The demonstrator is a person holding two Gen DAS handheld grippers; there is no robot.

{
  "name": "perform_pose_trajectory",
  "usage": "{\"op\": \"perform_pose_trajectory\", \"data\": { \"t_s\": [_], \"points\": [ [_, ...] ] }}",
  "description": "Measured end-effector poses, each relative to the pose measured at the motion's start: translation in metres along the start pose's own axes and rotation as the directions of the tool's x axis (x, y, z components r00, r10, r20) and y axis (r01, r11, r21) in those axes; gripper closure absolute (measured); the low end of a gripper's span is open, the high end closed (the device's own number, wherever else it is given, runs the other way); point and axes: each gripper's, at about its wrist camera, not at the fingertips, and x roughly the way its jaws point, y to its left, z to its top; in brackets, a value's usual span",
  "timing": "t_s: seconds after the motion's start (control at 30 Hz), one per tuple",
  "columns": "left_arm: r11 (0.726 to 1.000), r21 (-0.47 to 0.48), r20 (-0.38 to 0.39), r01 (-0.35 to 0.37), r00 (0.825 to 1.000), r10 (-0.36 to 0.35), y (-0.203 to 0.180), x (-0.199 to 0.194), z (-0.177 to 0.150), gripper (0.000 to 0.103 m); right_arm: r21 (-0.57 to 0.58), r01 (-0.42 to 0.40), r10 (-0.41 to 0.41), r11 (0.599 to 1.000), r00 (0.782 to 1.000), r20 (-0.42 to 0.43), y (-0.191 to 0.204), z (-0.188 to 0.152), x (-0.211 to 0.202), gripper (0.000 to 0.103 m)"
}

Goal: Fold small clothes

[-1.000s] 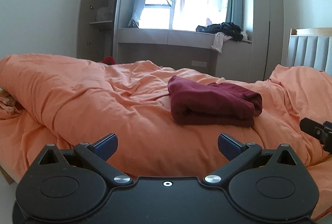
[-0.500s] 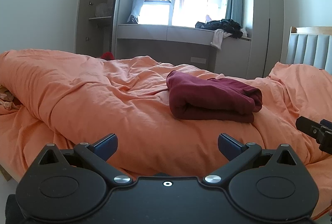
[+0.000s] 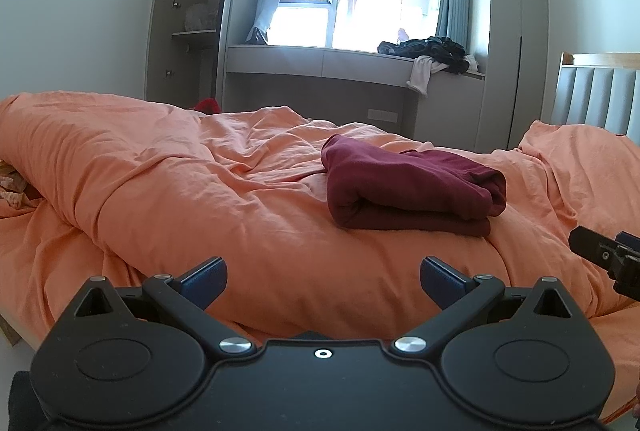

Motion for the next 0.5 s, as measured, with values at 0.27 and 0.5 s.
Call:
{"op": "perform_pose_trajectory", "data": {
  "t_s": [0.27,0.5],
  "points": [
    [1.0,-0.001,-0.001,0.0,1.0,0.0,0.0,0.0,-0.0004,0.001,0.0,0.0,0.0,1.0,1.0,-0.002,-0.0002,-0.0002,0.0002,0.0],
    [1.0,-0.001,-0.003,-0.003,1.0,0.003,-0.0012,0.0006,-0.0027,0.001,0.001,0.0,0.0,1.0,1.0,-0.003,-0.0004,-0.0004,0.0005,0.0]
  ]
}}
